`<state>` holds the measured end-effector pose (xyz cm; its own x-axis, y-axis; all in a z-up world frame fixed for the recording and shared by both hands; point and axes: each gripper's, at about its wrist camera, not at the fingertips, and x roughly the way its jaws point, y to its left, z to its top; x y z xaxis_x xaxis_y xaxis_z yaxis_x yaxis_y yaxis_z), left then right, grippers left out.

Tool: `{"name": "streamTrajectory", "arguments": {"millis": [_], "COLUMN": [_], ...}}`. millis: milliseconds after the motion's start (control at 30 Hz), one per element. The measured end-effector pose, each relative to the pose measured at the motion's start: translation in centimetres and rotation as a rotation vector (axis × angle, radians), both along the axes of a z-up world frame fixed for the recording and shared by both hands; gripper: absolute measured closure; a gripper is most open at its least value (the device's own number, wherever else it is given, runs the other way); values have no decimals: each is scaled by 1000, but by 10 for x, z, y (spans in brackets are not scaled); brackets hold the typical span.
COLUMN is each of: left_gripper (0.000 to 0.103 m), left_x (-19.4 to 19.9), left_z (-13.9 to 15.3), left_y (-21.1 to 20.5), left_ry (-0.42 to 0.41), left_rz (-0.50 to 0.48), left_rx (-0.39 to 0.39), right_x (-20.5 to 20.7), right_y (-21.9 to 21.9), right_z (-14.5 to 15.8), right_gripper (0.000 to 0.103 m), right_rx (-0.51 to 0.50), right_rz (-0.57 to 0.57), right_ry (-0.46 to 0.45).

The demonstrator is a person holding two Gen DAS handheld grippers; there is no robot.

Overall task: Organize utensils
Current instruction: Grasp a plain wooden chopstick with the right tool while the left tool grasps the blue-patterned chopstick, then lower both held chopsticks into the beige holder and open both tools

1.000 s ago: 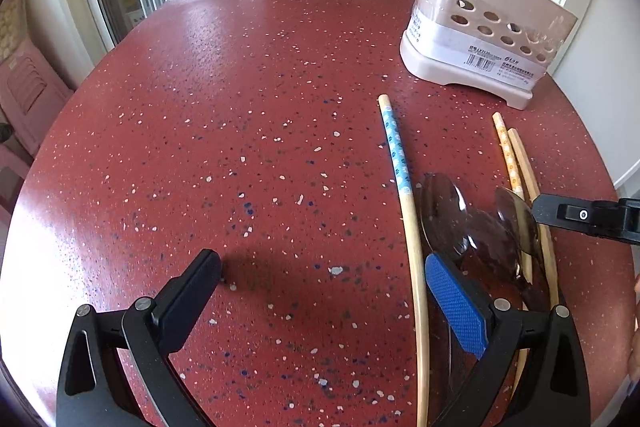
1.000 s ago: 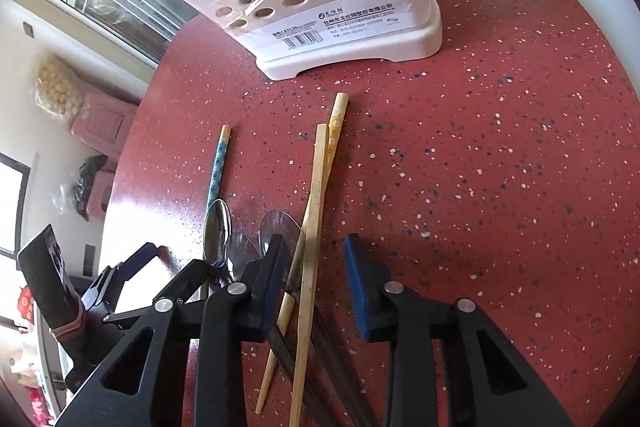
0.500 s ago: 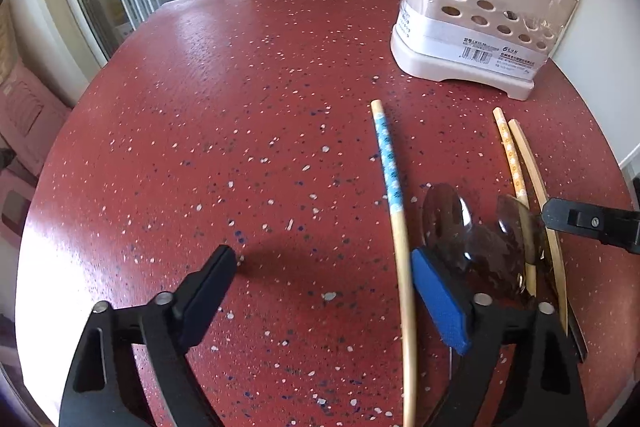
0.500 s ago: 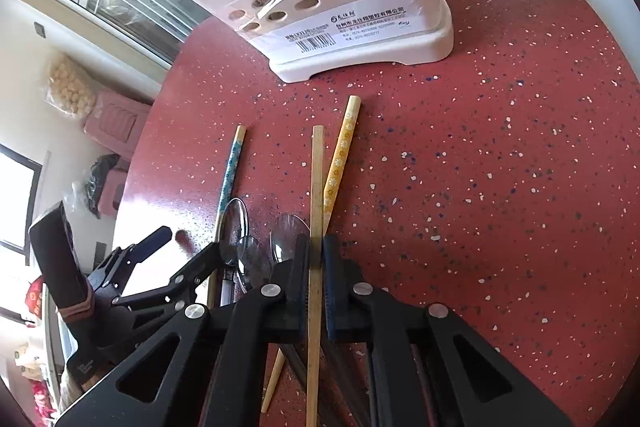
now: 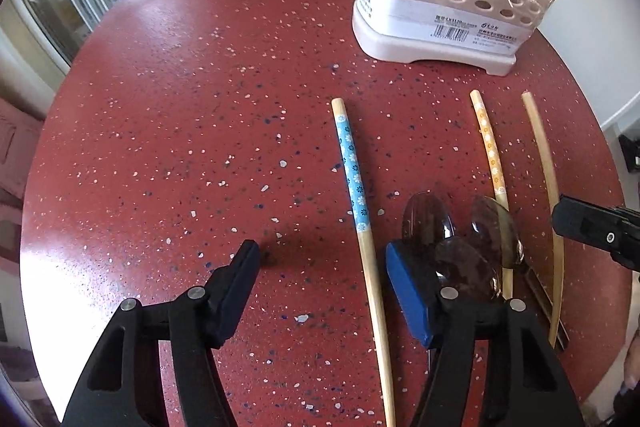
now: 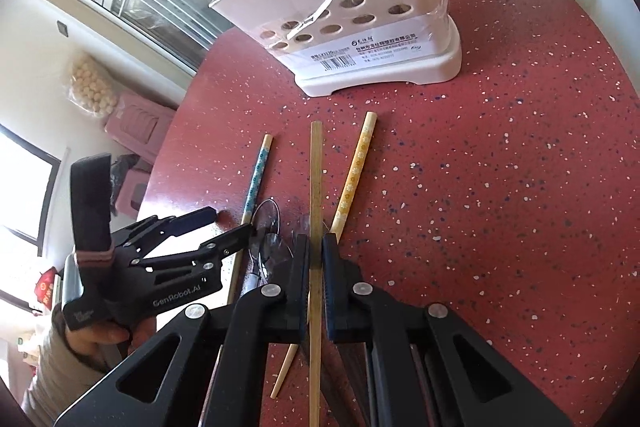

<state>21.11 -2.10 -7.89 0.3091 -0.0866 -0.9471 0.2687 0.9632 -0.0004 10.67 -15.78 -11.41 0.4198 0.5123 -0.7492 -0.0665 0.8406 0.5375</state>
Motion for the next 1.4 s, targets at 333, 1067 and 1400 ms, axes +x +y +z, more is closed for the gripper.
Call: {"name": "streamTrajectory", "arguments": {"millis": [333,1067,1400], "left_gripper": [66,66,66], "left_x": [-2,-65,-40], "left_z": [0,81,148], "left_y": [-28,4,5], "left_ry": [-30,-438,-591], "left_rz": [-83,85,90], "left_rx": [-9,-275,-381], "right_x": [-11,-35,-20], "right_y": [-13,-20,-37], "right_z": [3,59,142], "right_gripper": [96,96,96], "right_rx": [18,-28,-63], "right_rz": [-12,3,-60], "right_ry": [-11,-182,-377]}}
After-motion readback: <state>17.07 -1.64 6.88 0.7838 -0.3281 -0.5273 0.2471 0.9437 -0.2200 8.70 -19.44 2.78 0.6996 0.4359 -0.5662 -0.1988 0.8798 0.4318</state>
